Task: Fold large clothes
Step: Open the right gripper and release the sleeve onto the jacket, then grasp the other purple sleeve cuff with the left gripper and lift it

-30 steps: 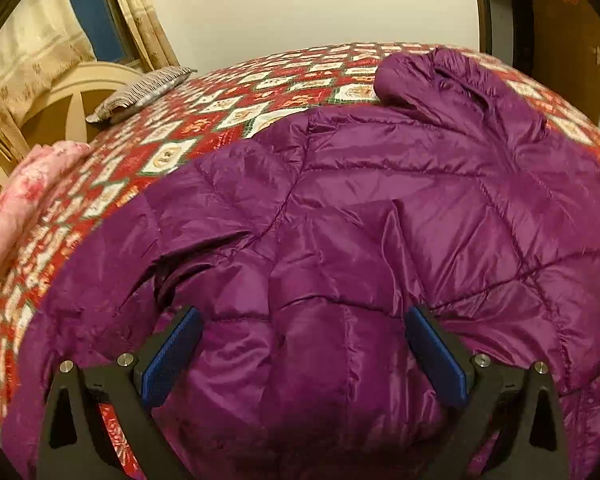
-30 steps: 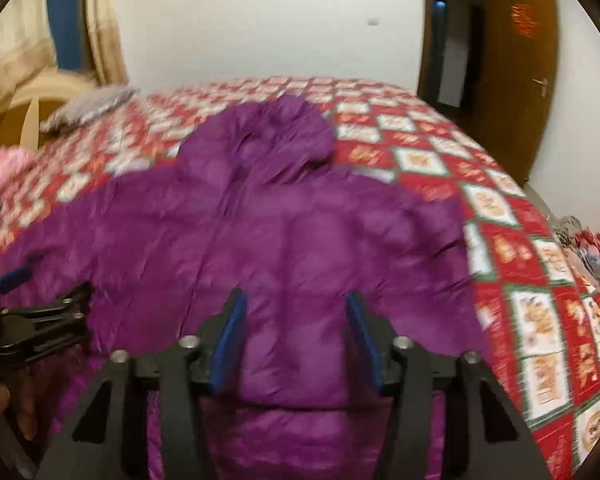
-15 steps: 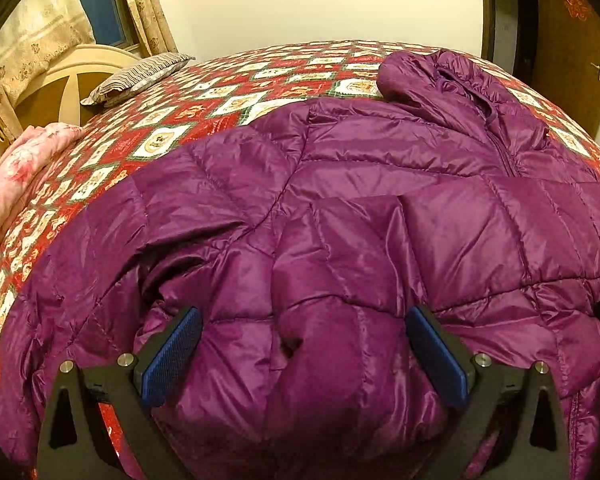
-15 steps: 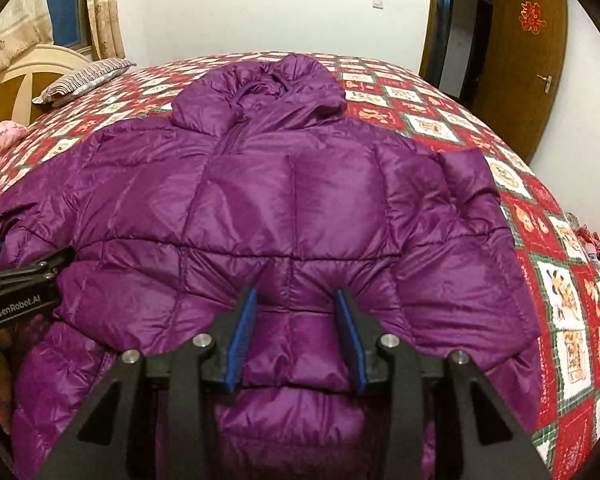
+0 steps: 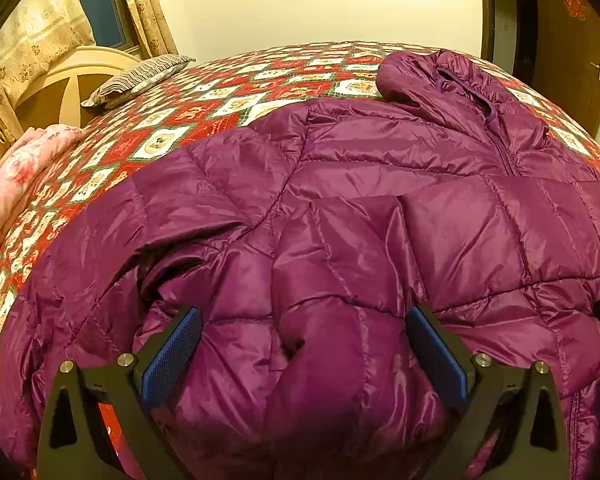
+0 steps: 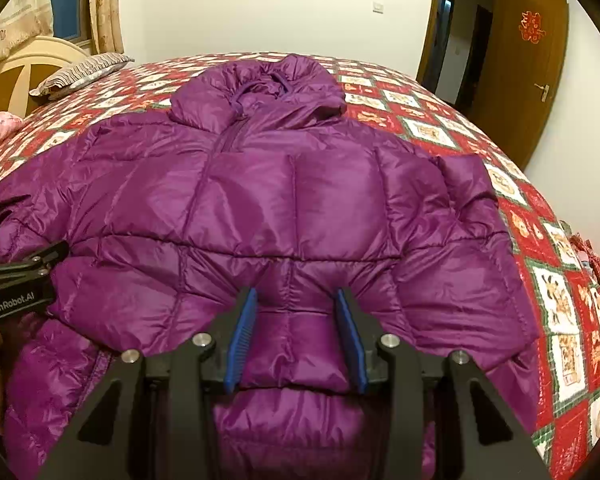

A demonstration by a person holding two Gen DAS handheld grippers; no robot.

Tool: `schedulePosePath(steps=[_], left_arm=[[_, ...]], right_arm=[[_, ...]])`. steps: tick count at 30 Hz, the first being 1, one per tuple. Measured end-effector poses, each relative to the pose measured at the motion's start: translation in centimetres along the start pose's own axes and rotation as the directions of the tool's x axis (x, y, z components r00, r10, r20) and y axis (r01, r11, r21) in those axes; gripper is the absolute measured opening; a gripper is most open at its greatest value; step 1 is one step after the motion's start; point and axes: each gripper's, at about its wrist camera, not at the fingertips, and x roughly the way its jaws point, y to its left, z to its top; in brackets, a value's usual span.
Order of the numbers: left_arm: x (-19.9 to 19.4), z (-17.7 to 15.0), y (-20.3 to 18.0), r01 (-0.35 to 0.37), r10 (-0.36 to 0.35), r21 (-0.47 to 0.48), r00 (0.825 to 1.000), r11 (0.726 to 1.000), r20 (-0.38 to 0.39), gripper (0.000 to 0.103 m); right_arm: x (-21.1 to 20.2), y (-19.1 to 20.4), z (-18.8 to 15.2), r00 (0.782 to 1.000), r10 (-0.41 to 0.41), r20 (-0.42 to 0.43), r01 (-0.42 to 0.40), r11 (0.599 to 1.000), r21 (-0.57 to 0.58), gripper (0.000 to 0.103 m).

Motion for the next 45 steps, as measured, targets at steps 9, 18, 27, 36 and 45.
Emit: schedulePosePath(steps=[9, 18, 27, 36, 45], left_arm=[[-0.3, 0.3, 0.2, 0.008, -0.008, 0.004, 1.000, 1.000, -0.004, 0.102], [-9.4, -1.3, 12.3, -0.106, 0.108, -0.026, 0.987, 0.994, 0.115, 0.102], [-14.2, -12.4, 31.5, -0.334, 0.335, -0.251, 0.941, 0.909, -0.039, 0.102], [-11.4, -14.7, 31.9, -0.154, 0.120, -0.382, 0.987, 0.911, -0.110, 0.020], [-21.5, -1.4, 28.4, -0.164, 0.230, -0.264, 0.942, 0.950, 0.244, 0.010]], right_arm=[[0.1, 0.4, 0.0, 1.000, -0.018, -0.003, 0.018, 1.000, -0.016, 0.045], [-5.7, -2.0, -1.5, 0.994, 0.097, 0.055, -0.101, 0.993, 0.068, 0.076], [-9.1, -0.5, -5.1, 0.987, 0.136, 0.085, -0.137, 0.990, 0.008, 0.076], [-11.7, 0.2, -5.4, 0.979, 0.131, 0.154, -0.130, 0.991, -0.015, 0.076], [-13.8, -5.0, -6.1, 0.971, 0.047, 0.235, -0.077, 0.990, 0.120, 0.077]])
